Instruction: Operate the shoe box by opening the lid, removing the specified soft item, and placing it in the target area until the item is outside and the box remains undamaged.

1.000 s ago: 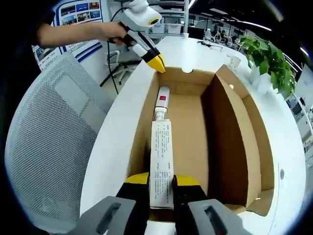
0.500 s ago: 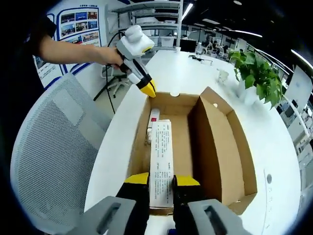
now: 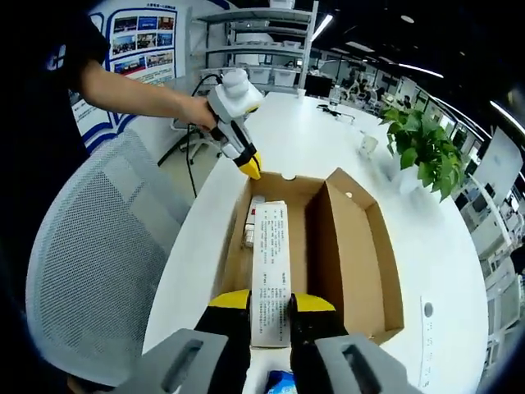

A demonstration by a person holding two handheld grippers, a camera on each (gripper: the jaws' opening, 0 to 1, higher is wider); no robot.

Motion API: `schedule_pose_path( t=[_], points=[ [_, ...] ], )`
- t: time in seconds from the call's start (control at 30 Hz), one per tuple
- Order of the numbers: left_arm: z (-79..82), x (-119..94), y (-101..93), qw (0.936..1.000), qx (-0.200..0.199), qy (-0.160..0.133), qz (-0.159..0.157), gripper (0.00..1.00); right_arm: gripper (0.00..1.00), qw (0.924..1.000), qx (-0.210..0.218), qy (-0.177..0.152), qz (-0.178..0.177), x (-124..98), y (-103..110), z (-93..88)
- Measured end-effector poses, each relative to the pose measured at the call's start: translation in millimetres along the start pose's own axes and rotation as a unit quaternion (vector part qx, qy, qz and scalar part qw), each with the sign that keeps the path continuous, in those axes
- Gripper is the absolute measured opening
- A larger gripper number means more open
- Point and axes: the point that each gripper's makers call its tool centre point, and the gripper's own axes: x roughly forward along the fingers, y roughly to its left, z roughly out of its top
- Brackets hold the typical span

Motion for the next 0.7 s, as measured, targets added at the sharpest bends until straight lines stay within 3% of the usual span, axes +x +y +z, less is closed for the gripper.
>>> schedule_pose_path(
  t=[0.7],
  points=[
    [-1.0, 0.8, 0.3, 1.0000, 0.000, 0.005, 0.000, 0.03, 0.12, 0.9996, 0.009, 0.012, -0.023, -51.1, -5.8, -29.4]
  ],
)
